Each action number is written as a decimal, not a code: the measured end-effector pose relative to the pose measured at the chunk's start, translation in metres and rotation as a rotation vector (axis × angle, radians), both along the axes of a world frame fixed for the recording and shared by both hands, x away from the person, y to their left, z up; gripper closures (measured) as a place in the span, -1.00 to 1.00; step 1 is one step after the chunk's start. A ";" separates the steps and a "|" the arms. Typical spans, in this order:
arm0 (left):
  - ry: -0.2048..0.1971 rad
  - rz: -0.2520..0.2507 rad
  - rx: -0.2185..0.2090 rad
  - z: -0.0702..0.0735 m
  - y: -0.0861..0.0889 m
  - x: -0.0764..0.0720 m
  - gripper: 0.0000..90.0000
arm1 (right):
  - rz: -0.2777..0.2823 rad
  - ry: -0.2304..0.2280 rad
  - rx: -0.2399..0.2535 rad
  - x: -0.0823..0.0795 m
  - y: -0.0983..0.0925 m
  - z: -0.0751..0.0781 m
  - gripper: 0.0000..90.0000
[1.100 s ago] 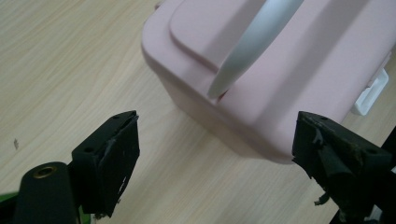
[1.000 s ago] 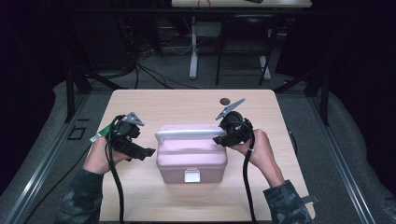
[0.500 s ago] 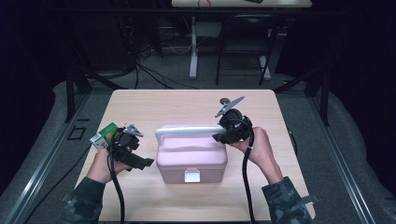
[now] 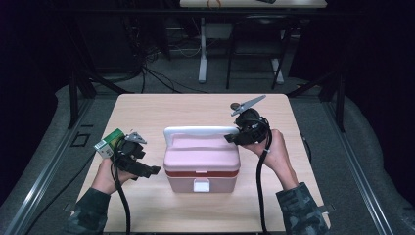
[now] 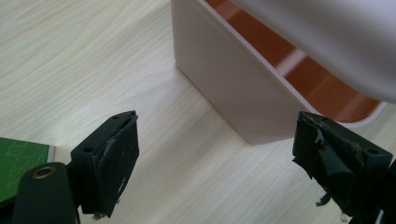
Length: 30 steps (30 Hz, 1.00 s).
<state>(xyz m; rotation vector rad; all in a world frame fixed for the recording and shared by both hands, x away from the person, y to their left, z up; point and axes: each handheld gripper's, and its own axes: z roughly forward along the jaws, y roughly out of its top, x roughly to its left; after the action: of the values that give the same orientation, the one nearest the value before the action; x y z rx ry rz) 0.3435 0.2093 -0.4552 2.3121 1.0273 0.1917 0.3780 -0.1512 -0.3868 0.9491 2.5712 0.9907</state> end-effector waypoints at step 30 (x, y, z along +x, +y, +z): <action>-0.031 -0.009 -0.075 0.006 -0.008 -0.010 -0.66 | -0.046 -0.062 0.043 0.005 0.000 0.005 0.54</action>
<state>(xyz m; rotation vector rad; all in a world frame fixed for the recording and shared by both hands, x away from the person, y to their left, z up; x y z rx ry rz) 0.3339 0.2011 -0.4495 2.2395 0.9923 0.1817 0.3834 -0.1516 -0.3814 0.9680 2.4755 1.0503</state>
